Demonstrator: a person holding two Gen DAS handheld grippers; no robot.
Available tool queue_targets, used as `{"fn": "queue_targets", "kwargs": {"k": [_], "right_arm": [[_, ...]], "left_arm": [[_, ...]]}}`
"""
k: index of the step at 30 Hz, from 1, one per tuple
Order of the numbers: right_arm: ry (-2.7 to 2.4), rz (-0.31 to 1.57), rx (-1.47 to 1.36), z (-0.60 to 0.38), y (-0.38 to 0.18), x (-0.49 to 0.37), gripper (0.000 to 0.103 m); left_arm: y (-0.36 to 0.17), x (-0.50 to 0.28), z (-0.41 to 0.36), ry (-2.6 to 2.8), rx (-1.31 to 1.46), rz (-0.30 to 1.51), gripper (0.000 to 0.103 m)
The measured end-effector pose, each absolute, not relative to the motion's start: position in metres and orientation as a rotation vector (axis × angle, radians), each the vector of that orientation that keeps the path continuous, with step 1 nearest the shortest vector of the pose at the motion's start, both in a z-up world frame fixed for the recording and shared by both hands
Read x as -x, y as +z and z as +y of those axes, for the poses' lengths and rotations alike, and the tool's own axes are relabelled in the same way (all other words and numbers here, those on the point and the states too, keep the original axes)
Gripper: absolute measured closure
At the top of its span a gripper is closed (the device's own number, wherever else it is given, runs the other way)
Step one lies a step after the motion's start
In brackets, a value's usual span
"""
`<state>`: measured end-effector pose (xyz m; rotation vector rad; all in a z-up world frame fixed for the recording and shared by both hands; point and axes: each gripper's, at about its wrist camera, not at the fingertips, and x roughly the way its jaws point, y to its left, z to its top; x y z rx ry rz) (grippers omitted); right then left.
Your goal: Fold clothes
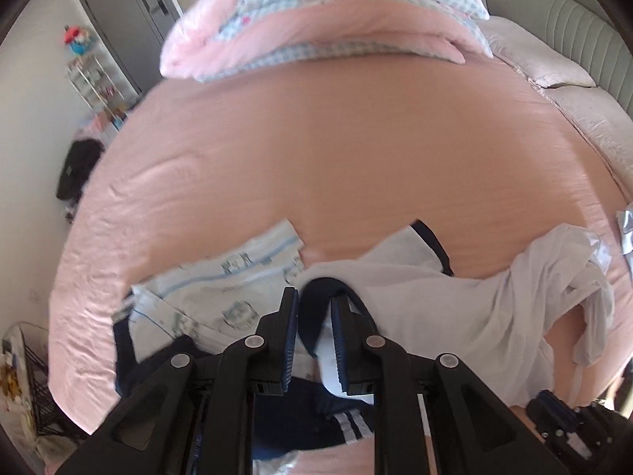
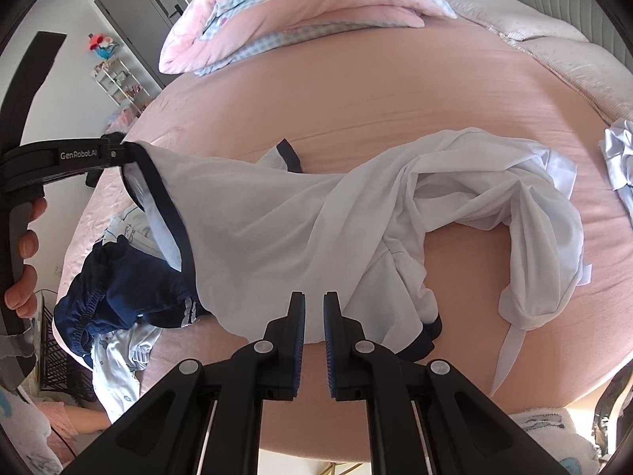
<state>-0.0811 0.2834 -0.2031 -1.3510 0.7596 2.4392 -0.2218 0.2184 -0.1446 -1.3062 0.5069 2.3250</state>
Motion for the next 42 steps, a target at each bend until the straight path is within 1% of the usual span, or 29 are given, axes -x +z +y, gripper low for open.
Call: {"fn": "queue_targets", "kwargs": {"k": [1, 2, 4, 5, 6, 11, 17, 20, 23, 27, 34, 38, 42], "right_arm": [[2.438, 0.766, 1.365, 0.282, -0.205, 0.082, 0.087], [2.433, 0.774, 1.379, 0.281, -0.206, 0.084, 0.080], [2.429, 0.788, 1.391, 0.279, -0.207, 0.085, 0.035], [2.433, 0.791, 1.389, 0.278, -0.207, 0.085, 0.029], [2.446, 0.788, 1.377, 0.276, -0.206, 0.084, 0.026], [2.420, 0.759, 1.405, 0.273, -0.209, 0.087, 0.026], [2.433, 0.752, 1.390, 0.272, -0.207, 0.085, 0.026], [2.462, 0.765, 1.352, 0.274, -0.201, 0.081, 0.026], [2.478, 0.818, 1.308, 0.279, -0.193, 0.075, 0.026], [2.485, 0.913, 1.250, 0.291, -0.180, 0.064, 0.026], [2.496, 0.996, 1.175, 0.318, -0.153, 0.036, 0.026], [2.448, 1.046, 1.130, 0.345, -0.147, 0.013, 0.026], [2.398, 1.063, 1.102, 0.370, -0.149, -0.008, 0.026]], "left_arm": [[-0.148, 0.225, 0.217, 2.294, 1.352, 0.464, 0.085], [-0.151, 0.227, 0.216, 2.262, 1.397, 0.421, 0.081], [-0.151, 0.227, 0.211, 2.283, 1.426, 0.376, 0.055], [-0.149, 0.225, 0.209, 2.298, 1.424, 0.357, 0.028], [-0.147, 0.221, 0.206, 2.308, 1.414, 0.331, 0.020], [-0.134, 0.208, 0.191, 2.277, 1.392, 0.192, 0.020], [-0.131, 0.184, 0.176, 2.286, 1.373, 0.159, 0.020], [-0.133, 0.168, 0.171, 2.305, 1.363, 0.179, 0.020], [-0.137, 0.153, 0.169, 2.308, 1.360, 0.192, 0.020], [-0.145, 0.145, 0.170, 2.275, 1.397, 0.159, 0.020], [-0.163, 0.135, 0.181, 2.250, 1.474, 0.119, 0.020], [-0.177, 0.127, 0.190, 2.252, 1.509, 0.157, 0.020], [-0.188, 0.123, 0.193, 2.244, 1.554, 0.122, 0.020]]}}
